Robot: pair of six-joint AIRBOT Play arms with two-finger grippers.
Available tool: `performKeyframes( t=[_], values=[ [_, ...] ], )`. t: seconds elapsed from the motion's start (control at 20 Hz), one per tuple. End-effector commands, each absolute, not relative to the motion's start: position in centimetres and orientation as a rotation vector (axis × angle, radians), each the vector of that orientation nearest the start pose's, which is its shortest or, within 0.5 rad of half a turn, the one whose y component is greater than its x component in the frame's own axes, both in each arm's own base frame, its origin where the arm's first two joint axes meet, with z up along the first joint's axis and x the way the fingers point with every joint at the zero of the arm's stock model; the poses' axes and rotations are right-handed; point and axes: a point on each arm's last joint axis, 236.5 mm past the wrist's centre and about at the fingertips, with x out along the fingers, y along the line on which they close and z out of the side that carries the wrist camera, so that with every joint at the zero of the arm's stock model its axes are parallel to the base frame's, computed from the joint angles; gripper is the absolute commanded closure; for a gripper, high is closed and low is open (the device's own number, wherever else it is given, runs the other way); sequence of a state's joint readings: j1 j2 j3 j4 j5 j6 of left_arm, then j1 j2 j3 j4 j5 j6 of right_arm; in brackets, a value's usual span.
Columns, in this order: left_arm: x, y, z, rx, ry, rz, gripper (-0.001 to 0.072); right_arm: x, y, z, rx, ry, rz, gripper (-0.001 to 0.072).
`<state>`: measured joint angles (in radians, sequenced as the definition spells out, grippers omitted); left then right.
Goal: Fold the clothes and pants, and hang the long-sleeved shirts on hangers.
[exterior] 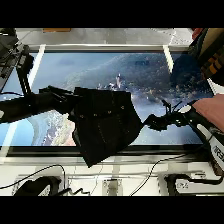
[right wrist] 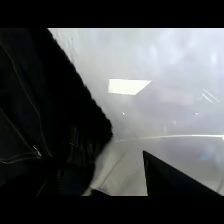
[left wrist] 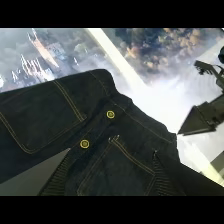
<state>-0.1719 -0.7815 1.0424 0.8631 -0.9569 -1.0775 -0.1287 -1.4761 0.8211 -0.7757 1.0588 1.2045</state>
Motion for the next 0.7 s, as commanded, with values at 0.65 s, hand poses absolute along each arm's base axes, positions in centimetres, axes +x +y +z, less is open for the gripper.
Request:
performKeyframes(
  t=[0.65],
  values=[
    [29.6, -17.9, 10.7, -0.122, 0.802, -0.707, 0.0137, 30.7, 13.3, -11.2, 0.45, 1.601, 0.786, 0.0262]
  ],
)
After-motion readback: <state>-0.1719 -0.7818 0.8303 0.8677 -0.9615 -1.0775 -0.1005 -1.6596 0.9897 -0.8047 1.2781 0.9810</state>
